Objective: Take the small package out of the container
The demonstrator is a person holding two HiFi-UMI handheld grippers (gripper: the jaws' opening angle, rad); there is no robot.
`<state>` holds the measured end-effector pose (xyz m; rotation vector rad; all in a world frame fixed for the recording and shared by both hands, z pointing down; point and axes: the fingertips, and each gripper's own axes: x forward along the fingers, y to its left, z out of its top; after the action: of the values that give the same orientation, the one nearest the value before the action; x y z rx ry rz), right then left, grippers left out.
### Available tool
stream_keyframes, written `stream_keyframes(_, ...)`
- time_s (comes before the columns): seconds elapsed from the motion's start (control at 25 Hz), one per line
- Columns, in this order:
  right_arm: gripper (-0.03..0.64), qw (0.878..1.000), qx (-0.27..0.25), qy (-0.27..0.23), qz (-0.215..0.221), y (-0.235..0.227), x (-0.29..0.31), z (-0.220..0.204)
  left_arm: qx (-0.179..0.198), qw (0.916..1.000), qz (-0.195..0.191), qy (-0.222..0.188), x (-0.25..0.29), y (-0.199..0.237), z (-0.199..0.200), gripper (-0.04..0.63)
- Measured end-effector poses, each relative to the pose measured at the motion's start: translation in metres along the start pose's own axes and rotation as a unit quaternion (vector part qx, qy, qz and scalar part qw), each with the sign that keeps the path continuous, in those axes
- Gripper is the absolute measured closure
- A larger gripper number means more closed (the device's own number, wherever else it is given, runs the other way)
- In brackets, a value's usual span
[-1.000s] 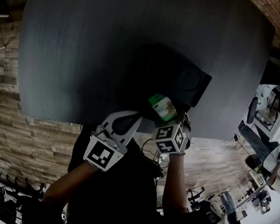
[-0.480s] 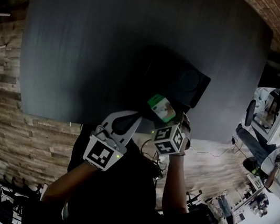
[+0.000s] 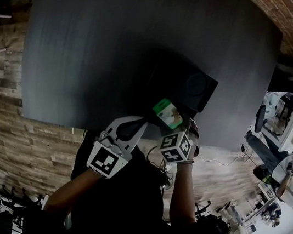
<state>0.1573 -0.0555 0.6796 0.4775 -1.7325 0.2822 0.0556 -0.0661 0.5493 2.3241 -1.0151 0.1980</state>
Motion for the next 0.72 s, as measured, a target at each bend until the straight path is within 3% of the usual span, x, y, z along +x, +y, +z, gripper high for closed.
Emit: stream_keyframes(0.72,0.288,0.999,-0.029,-0.023,-0.004,0.007,-0.021,0.004,0.014,0.9998,0.008,-0.016,-0.007,-0.017,0.009,0.561)
